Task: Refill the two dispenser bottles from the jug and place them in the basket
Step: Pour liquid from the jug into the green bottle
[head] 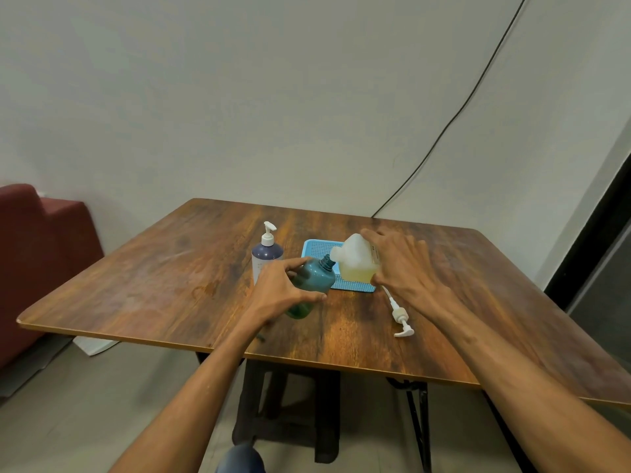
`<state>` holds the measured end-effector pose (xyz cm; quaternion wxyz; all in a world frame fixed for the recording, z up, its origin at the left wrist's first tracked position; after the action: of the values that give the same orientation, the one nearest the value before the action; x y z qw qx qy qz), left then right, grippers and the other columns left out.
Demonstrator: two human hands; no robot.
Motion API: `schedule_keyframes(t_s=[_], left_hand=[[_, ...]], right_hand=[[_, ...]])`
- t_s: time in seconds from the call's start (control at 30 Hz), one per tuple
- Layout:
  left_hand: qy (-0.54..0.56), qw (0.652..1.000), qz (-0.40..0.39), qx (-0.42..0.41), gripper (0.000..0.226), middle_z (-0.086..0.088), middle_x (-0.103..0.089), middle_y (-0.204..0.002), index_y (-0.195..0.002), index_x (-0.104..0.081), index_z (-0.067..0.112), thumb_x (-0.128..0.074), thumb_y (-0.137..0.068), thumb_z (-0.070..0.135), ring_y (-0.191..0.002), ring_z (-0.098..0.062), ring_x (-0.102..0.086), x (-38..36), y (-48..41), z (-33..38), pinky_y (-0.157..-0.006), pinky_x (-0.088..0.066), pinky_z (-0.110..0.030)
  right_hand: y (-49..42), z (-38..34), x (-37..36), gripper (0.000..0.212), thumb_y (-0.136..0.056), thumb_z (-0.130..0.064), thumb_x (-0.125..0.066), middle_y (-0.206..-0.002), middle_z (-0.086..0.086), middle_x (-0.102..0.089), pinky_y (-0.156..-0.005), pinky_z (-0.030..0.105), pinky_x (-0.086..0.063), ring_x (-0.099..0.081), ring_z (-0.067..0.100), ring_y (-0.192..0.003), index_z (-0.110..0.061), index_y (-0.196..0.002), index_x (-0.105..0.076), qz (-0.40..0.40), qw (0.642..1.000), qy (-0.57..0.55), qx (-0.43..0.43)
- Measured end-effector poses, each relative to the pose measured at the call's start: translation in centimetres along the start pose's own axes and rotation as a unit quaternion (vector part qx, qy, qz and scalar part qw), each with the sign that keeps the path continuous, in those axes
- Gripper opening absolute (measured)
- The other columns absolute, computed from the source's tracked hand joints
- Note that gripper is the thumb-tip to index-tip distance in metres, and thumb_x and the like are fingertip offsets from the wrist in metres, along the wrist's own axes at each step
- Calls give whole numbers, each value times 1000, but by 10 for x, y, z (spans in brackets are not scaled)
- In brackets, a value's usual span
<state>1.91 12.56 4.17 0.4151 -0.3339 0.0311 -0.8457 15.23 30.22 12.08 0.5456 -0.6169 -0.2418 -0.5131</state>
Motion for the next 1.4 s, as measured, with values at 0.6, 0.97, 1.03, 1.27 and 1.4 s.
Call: schedule_keyframes(t_s=[0.6, 0.97, 1.03, 1.27, 1.4], left_hand=[[-3, 1000, -5, -2, 76, -1, -63, -127, -139, -54, 18, -87, -71, 30, -90, 3, -55, -3, -2, 3, -66, -45, -1], [-5, 1000, -6, 0, 76, 0, -63, -123, -139, -54, 18, -87, -71, 30, -92, -1, -56, -5, -2, 4, -64, -44, -1], [-6, 1000, -5, -2, 76, 1, -63, -123, -138, -55, 18, -87, -71, 30, -92, -1, -56, -5, -2, 4, -65, -44, -1], [-3, 1000, -4, -3, 76, 5, -61, -119, -138, -55, 19, -88, -70, 31, -90, 2, -56, -4, -2, 4, -64, -44, 0], [-1, 1000, -7, 0, 76, 8, -59, -116, -138, -54, 19, -87, -71, 31, -90, 2, -56, -3, -2, 3, -64, -44, -1]], right_hand=[[-4, 3, 2, 83, -75, -27, -85, -115, -1, -62, -77, 41, -55, -65, 27, -100, -29, -147, -44, 9, 1000, 19, 10], [-6, 6, 1, 84, -76, -31, -84, -117, -2, -61, -76, 40, -51, -65, 27, -102, -31, -148, -42, 12, 999, 31, 13], [-7, 6, 0, 84, -75, -32, -85, -117, -2, -62, -77, 41, -52, -66, 27, -101, -31, -148, -42, 14, 999, 34, 13], [-7, 8, 0, 81, -77, -32, -84, -116, -1, -61, -74, 39, -50, -65, 26, -102, -30, -147, -42, 18, 999, 40, 20], [-7, 7, 0, 80, -77, -31, -84, -112, -1, -62, -73, 39, -53, -66, 26, -99, -30, -146, -43, 25, 999, 37, 25]])
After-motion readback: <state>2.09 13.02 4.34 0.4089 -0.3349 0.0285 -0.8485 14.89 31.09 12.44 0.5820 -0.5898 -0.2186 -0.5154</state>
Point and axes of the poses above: each hand's wrist, its own y-axis away from the middle knuckle, its own x-axis out of the back of the hand, z = x × y, the point moved 1 cm from there along -y, towards the middle knuckle
